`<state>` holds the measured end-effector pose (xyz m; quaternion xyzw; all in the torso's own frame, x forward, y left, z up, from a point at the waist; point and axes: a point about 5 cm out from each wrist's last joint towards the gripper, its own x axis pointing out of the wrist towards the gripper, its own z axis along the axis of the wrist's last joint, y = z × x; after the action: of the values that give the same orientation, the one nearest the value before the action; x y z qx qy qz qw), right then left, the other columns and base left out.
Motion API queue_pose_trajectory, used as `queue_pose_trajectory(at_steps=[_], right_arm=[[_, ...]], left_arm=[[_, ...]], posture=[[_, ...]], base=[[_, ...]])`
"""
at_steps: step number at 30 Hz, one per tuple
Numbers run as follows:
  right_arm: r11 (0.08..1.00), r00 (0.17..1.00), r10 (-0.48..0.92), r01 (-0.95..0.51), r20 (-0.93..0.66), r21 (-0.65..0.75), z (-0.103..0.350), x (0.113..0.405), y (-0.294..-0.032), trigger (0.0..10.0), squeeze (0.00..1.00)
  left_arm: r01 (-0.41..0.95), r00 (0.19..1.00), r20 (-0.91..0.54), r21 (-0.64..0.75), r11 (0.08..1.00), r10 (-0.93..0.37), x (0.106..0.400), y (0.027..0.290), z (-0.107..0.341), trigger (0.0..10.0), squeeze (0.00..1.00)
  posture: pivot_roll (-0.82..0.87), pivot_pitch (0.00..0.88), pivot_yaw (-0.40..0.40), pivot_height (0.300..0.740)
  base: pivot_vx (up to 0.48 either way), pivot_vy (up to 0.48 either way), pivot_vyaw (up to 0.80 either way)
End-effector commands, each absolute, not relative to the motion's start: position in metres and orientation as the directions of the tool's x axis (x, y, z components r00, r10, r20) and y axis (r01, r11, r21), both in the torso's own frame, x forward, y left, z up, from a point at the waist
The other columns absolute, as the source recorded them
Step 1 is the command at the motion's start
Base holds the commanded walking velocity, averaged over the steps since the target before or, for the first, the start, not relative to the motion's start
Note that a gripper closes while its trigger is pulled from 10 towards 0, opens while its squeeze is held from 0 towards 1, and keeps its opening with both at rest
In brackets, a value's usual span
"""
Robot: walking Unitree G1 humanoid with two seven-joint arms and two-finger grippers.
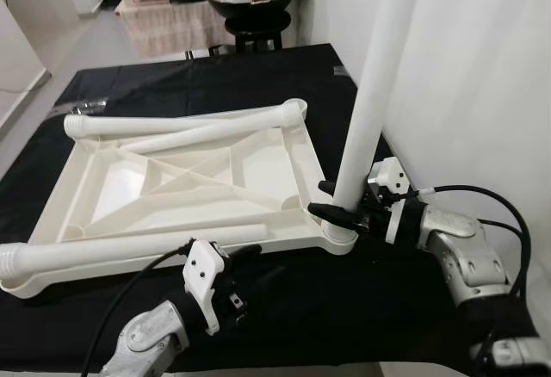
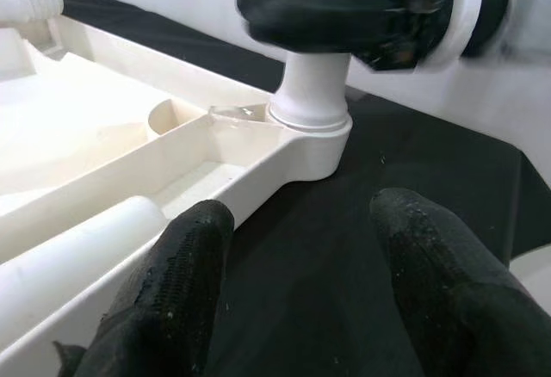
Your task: Building children table
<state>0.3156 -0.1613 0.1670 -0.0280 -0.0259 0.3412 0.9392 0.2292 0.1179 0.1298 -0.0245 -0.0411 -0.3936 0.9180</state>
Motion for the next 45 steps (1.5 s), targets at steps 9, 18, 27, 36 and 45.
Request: queue_pose_trajectory(at_steps=[9,18,27,36,45], right_arm=[[0.866,0.863,0.493,-0.5,-0.112,-0.034,0.12,0.294,-0.121,0.0,0.0],[0.818,0.812,0.575,-0.571,-0.097,0.073,0.129,0.296,-0.118,10.0,1.0],[0.521,0.53,0.845,-0.845,-0.072,-0.117,0.174,0.32,-0.139,10.0,0.0],[0.315,0.332,0.921,-0.942,-0.204,-0.112,0.183,0.334,-0.157,10.0,0.0],[0.344,0.35,0.912,-0.937,-0.213,-0.066,0.18,0.347,-0.166,0.0,0.0]], left_arm=[[0.732,0.68,0.087,-0.023,0.681,-0.728,0.228,0.118,0.127,10.0,0.0],[0.721,0.69,0.088,-0.009,0.693,-0.718,0.228,0.115,0.124,10.0,0.0],[0.728,0.684,0.084,-0.014,0.685,-0.725,0.228,0.114,0.121,10.0,0.0],[0.785,0.618,-0.039,-0.024,0.619,-0.785,0.218,0.11,0.109,10.0,0.0],[0.812,0.572,-0.258,0.045,0.582,-0.779,0.209,0.105,0.112,10.0,0.0]], posture=[[-0.11,0.117,0.026,0.74],[-0.08,0.093,0.014,0.74],[-0.07,0.098,0.021,0.74],[-0.03,0.081,0.005,0.74],[-0.02,0.078,-0.004,0.74]], base=[[0.0,0.0,0.0],[0.0,0.0,0.0],[0.0,0.0,0.0],[0.0,0.0,0.0],[0.0,0.0,0.0]])
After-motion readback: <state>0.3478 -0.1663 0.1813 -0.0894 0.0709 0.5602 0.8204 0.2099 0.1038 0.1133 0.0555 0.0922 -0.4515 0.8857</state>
